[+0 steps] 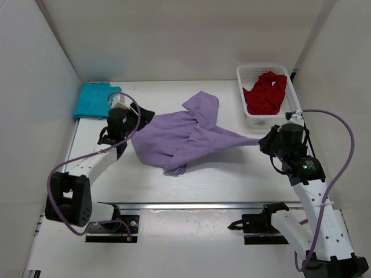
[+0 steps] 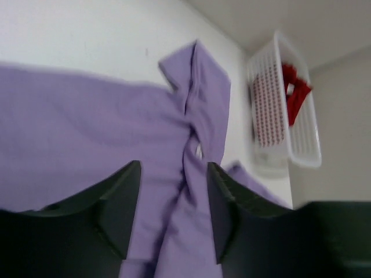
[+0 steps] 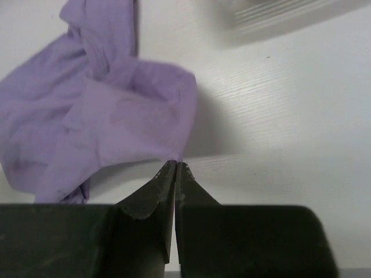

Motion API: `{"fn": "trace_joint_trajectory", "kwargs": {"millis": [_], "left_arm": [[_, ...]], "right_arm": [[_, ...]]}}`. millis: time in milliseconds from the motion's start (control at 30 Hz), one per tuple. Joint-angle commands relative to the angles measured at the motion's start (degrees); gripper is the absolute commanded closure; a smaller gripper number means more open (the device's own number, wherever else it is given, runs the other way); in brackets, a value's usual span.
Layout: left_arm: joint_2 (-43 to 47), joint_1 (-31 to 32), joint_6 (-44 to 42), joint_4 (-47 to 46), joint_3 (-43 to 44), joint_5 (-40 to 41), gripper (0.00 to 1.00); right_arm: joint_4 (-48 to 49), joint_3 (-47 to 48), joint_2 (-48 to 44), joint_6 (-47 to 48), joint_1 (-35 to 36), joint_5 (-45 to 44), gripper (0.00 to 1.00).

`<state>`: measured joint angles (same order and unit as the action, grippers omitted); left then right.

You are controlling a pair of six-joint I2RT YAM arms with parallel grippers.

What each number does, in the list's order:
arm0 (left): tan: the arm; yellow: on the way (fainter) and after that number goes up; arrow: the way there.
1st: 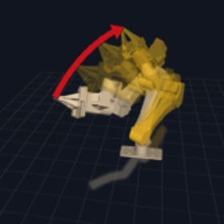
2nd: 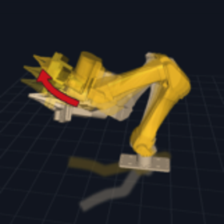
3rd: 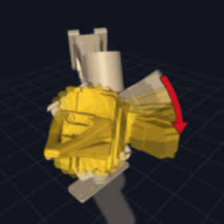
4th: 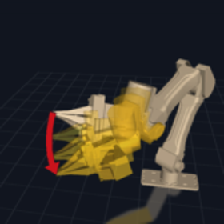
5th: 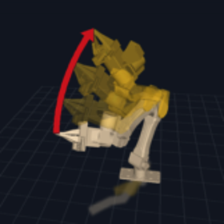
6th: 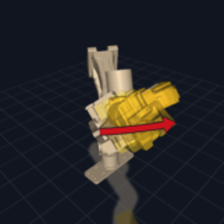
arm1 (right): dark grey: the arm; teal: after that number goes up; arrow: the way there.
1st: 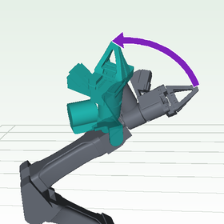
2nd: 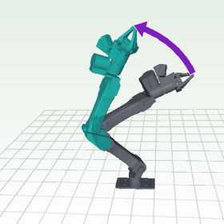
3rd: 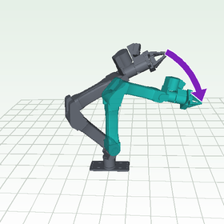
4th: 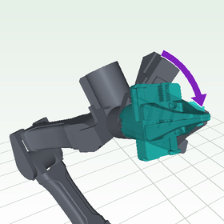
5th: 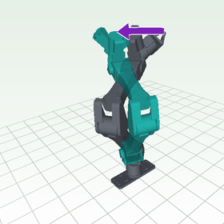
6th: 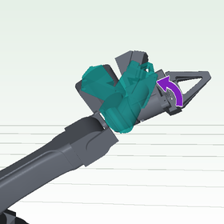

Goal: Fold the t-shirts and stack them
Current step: Flatten out the tshirt

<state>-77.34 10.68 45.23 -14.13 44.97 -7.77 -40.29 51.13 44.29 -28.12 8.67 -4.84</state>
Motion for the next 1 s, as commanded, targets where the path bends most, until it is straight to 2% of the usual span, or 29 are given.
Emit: {"fn": "trace_joint_trajectory", "kwargs": {"millis": [0, 133, 200, 333, 433, 500, 600, 633, 667, 733, 833, 933, 967], "left_arm": [[6.8, 4.0, -2.3, 4.0, -11.5, 4.7, 0.46], [13.3, 10.7, -4.3, 8.1, -19.5, 7.3, 0.48], [14.8, 13.4, -4.5, 10.1, -21.9, 10.4, 0.41], [15.5, 8.8, -3.0, 6.8, -27.7, 7.9, 0.33], [10.3, 10.0, -3.4, 6.0, -24.8, 10.0, 0.33], [3.8, 10.0, -3.0, 4.7, -23.0, 8.7, 0.38], [-2.1, 10.2, -2.1, 1.6, -19.9, 7.2, 0.69], [-2.4, 9.5, -1.7, 1.5, -19.4, 6.3, 0.84], [-1.3, 8.9, -1.6, 2.1, -18.2, 6.3, 0.94], [3.0, 8.2, -2.4, 7.1, -14.1, 7.1, 1.00], [10.3, 8.2, -5.8, 14.1, -8.5, 6.8, 1.00], [17.6, 6.5, -8.8, 28.1, -4.6, 4.8, 1.00], [19.1, 6.1, -10.2, 30.2, -3.8, 5.0, 1.00]], "right_arm": [[2.8, 0.9, 3.7, 5.1, 3.3, 3.2, 1.00], [5.7, 0.4, 6.6, 4.1, 8.8, 0.4, 1.00], [7.4, -0.5, 6.8, 4.1, 9.2, 2.2, 1.00], [9.9, -3.3, 5.5, 3.5, 9.0, 4.3, 1.00], [9.9, -3.5, 5.3, 3.9, 9.6, 6.2, 1.00], [10.0, -3.1, 5.4, 3.5, 10.0, 5.5, 1.00], [10.0, -3.1, 4.7, 4.1, 9.9, 5.9, 1.00], [9.5, -2.7, 4.6, 4.0, 9.7, 6.2, 1.00], [9.6, -2.5, 5.1, 4.2, 9.8, 6.5, 1.00], [9.4, -2.5, 4.7, 4.3, 9.4, 6.4, 1.00], [9.4, -1.9, 4.1, 4.5, 9.7, 7.1, 1.00], [8.3, -2.5, 2.6, 5.3, 9.8, 6.7, 1.00], [8.1, -2.4, 2.1, 5.3, 9.6, 6.6, 1.00]]}}
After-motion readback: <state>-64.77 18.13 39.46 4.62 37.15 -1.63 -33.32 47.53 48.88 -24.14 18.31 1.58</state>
